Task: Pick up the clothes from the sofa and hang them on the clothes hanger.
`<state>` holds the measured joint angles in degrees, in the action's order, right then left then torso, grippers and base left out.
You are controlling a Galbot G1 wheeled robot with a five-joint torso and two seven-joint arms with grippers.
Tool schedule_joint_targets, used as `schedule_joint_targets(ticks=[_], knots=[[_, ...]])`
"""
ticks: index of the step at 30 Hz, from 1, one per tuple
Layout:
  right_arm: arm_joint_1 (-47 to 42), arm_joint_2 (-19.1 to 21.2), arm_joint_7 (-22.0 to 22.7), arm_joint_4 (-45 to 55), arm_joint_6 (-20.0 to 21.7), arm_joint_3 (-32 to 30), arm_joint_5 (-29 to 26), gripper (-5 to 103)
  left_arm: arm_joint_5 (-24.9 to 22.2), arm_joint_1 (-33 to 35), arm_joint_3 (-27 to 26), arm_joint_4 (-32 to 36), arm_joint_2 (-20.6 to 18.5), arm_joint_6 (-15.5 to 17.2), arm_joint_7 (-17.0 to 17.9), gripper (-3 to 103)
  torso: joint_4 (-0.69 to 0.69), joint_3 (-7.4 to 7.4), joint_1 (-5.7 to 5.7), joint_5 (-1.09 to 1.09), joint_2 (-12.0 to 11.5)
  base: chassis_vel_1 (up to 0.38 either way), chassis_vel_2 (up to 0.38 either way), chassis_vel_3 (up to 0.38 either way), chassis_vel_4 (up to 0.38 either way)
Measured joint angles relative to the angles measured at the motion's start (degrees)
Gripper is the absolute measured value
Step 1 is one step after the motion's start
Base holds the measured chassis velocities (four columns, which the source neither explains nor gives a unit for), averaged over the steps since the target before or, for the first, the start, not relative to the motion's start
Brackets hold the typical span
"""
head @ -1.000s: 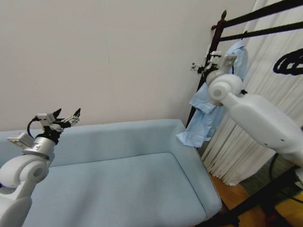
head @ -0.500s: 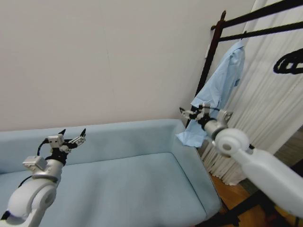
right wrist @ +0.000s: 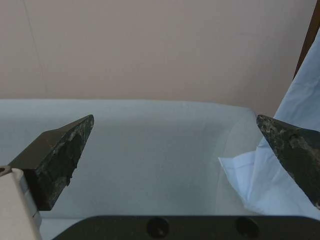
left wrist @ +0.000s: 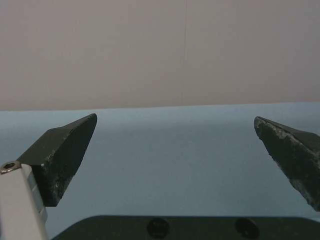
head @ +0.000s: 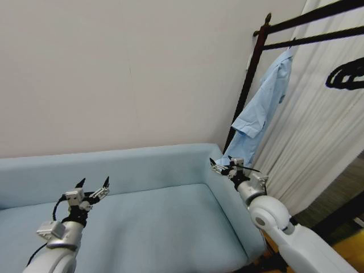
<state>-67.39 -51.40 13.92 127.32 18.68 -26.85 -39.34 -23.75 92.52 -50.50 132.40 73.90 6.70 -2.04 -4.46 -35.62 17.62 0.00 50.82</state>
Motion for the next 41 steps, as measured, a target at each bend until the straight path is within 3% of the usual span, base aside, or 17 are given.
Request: schedule_joint_targets(ticks=[5, 11, 16, 41], knots=[[-6.34, -4.43, -1.28, 4.58, 1.26, -0.9, 4.83, 100, 2.51, 2.1, 0.89, 0.85, 2.87, -0.78, -0.87, 100, -0.01, 0.0, 0.0, 0.0, 0.0, 0.0, 0.0, 0.0, 0.0], [-10.05, -8.18, 0.87, 7.59, 2.05, 0.29, 8.39, 100, 4.93, 3.29, 2.87, 1.75, 6.71, -0.97, -0.59, 100, 0.0, 0.0, 0.0, 0.0, 0.0, 0.0, 0.0, 0.0, 0.0], [-11.07, -8.79, 3.1, 8.44, 1.74, 0.28, 8.99, 100, 5.3, 3.91, 3.06, 2.38, 7.64, -0.15, 0.13, 100, 0.0, -0.01, 0.0, 0.0, 0.0, 0.0, 0.0, 0.0, 0.0], [-10.76, -8.56, 3.5, 8.32, 0.99, 0.48, 8.89, 100, 4.96, 3.96, 3.12, 2.68, 7.41, 0.41, 0.64, 100, 0.0, -0.01, 0.0, 0.0, -0.01, 0.0, 0.0, 0.0, 0.0]])
